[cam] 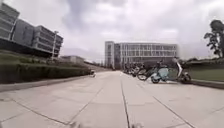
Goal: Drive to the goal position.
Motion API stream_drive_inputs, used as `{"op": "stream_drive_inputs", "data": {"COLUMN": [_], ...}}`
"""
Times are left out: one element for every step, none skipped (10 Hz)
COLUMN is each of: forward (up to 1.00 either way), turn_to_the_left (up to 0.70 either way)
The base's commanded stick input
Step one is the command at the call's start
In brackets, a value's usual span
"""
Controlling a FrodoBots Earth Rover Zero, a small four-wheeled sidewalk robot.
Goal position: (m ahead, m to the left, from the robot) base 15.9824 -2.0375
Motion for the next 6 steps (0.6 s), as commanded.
{"op": "stream_drive_inputs", "data": {"forward": [0.70,0.70,0.70,0.70,0.70,0.70], "turn_to_the_left": [0.00,0.00,0.00,-0.04,-0.33,-0.35]}}
